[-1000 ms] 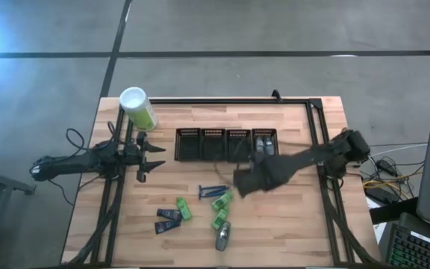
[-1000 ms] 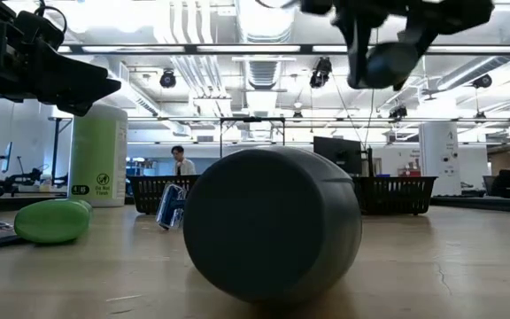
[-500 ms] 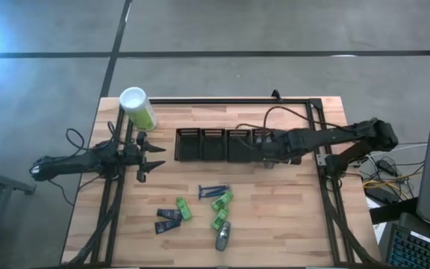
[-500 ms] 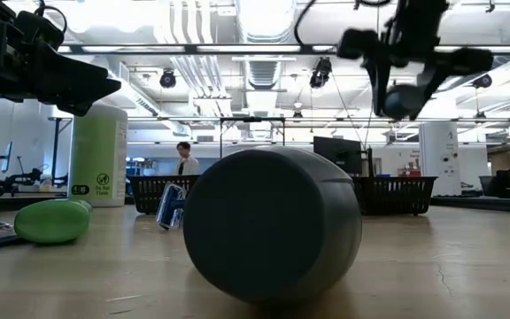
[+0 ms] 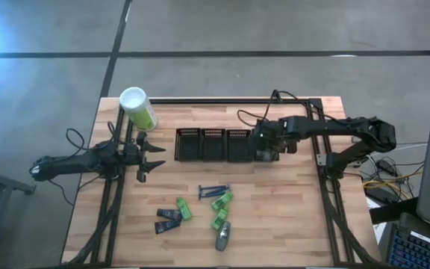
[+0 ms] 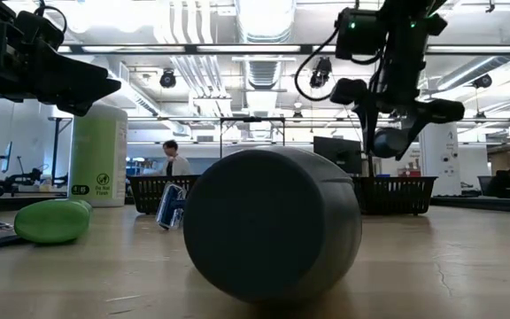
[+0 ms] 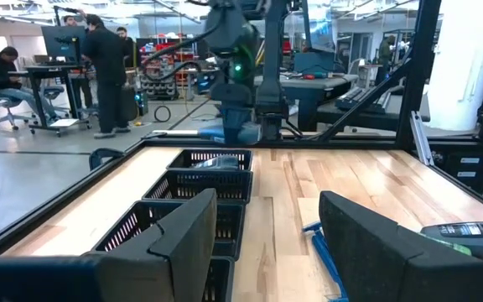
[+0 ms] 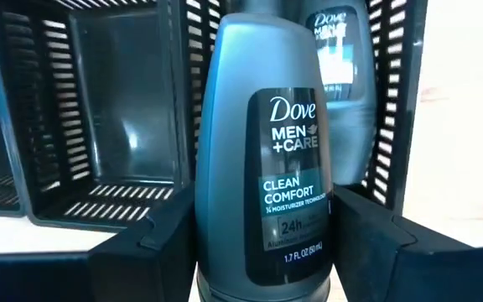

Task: Pick & Place Travel size toiletries
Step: Put the gray deodorant into the right black bin

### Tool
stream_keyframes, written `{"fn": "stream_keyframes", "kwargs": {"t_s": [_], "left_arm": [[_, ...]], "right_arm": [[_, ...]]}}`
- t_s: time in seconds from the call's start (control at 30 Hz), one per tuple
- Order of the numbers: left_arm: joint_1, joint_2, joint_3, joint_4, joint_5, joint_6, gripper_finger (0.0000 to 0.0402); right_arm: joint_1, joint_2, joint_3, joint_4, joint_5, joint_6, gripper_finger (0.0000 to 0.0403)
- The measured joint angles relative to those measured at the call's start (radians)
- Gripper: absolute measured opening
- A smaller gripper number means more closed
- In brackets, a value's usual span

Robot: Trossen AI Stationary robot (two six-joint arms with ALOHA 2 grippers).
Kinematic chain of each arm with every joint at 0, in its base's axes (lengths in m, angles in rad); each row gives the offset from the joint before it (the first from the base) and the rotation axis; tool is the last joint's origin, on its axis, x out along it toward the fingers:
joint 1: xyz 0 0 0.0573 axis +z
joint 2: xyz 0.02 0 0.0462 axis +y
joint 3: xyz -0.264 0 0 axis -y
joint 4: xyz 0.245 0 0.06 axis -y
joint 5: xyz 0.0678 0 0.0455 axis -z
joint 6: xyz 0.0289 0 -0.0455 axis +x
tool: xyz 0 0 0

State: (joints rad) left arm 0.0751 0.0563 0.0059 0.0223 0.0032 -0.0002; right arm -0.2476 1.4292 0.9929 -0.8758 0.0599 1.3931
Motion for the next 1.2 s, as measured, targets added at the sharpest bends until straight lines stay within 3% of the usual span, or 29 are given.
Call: {"fn": "stream_keyframes", "kwargs": {"t_s": [0.13, 0.3, 0.47, 0.67, 1.2], "left_arm": [[0.0, 0.0, 0.0, 0.0, 0.0, 0.0, 0.0218], [0.0, 0.0, 0.0, 0.0, 0.0, 0.0, 0.0218], [0.0, 0.0, 0.0, 0.0, 0.0, 0.0, 0.0218], [0.0, 0.0, 0.0, 0.0, 0.0, 0.0, 0.0218], [0.0, 0.0, 0.0, 0.0, 0.0, 0.0, 0.0218]], "right_arm": [[-0.066, 0.0, -0.001, 0.0, -0.022, -0.06, 0.0207], [-0.148, 0.02, -0.005, 0.004, -0.135, -0.118, 0.0207], [-0.159, 0.078, -0.001, 0.075, -0.222, -0.143, 0.0208], [-0.158, 0.144, 0.039, 0.067, -0.217, -0.168, 0.0218], [-0.14, 0.191, 0.139, -0.075, -0.097, -0.24, 0.0334]]}}
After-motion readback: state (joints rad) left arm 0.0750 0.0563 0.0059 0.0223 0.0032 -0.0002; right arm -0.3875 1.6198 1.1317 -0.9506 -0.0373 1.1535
